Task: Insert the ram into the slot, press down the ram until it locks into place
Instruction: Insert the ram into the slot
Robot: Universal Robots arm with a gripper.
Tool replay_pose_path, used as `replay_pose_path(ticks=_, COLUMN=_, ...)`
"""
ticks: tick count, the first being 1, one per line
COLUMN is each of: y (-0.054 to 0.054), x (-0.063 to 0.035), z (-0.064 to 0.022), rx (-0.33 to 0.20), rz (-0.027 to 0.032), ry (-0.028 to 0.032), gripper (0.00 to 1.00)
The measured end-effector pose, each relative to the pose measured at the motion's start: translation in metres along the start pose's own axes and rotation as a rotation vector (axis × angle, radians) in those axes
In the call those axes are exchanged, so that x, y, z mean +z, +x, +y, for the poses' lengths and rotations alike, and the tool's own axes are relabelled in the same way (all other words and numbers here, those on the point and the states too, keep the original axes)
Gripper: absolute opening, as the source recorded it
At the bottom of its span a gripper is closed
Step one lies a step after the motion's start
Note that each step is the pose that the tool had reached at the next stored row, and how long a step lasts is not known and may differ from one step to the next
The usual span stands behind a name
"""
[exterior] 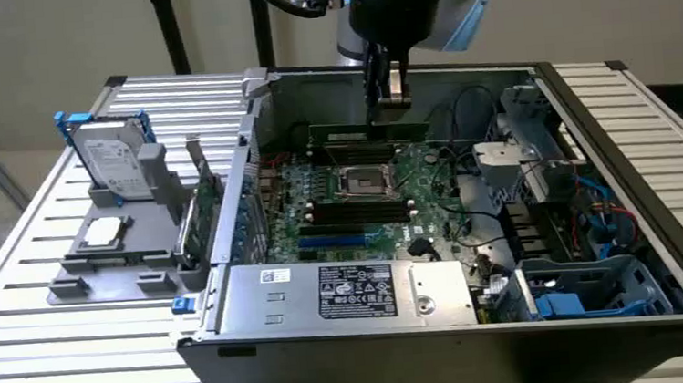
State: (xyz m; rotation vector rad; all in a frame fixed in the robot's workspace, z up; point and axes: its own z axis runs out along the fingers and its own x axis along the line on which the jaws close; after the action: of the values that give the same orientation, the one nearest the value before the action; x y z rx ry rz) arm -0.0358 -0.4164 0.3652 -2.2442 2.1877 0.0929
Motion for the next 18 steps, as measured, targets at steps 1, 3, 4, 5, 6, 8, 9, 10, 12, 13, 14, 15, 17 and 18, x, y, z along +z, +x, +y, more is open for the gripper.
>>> replay_pose_path(ticks=1, y=0.0, x=0.0, z=0.0, rx=0.0, rz=-0.0003, ry=0.0, gripper=0.14)
replay_pose_path(ticks=3, y=0.0, x=0.0, z=0.0, rx=0.0, rz=-0.0008, ry=0.0, gripper=0.14)
replay_pose_path(ticks=4, y=0.0, x=0.0, z=0.0, rx=0.0, rz=-0.0011, ry=0.0001, gripper=0.14)
replay_pose_path(ticks=5, y=0.0, x=0.0, z=0.0, rx=0.0, rz=-0.0013, ry=0.0, gripper=0.14)
replay_pose_path(ticks=6, y=0.0, x=0.0, z=0.0, rx=0.0, rz=-0.0015, ry=0.0, gripper=0.14)
replay_pose_path(ticks=8, y=0.0, x=0.0, z=0.0, rx=0.0, rz=-0.0021, ry=0.0001, gripper=0.14)
replay_pose_path(ticks=9, y=0.0, x=0.0, z=0.0, rx=0.0, rz=-0.0024, ry=0.0001, gripper=0.14)
replay_pose_path(ticks=10, y=0.0, x=0.0, z=0.0, rx=0.0, rz=-0.0026, ry=0.0001, gripper=0.14)
replay_pose_path(ticks=12, y=0.0, x=0.0, z=0.0, rx=0.0, rz=-0.0031, ry=0.0001, gripper=0.14)
replay_pose_path(ticks=13, y=0.0, x=0.0, z=0.0, rx=0.0, rz=-0.0033, ry=0.0001, gripper=0.14)
replay_pose_path(ticks=14, y=0.0, x=0.0, z=0.0, rx=0.0, rz=-0.0037, ry=0.0002, gripper=0.14)
replay_pose_path(ticks=15, y=0.0, x=0.0002, z=-0.0001, rx=0.0, rz=-0.0037, ry=0.001, gripper=0.14)
replay_pose_path(ticks=17, y=0.0002, x=0.0032, z=-0.0002, rx=0.0, rz=-0.0039, ry=0.0037, gripper=0.14)
replay_pose_path(ticks=18, y=0.0002, x=0.0049, z=-0.0003, rx=0.0, rz=-0.0038, ry=0.0037, gripper=0.14)
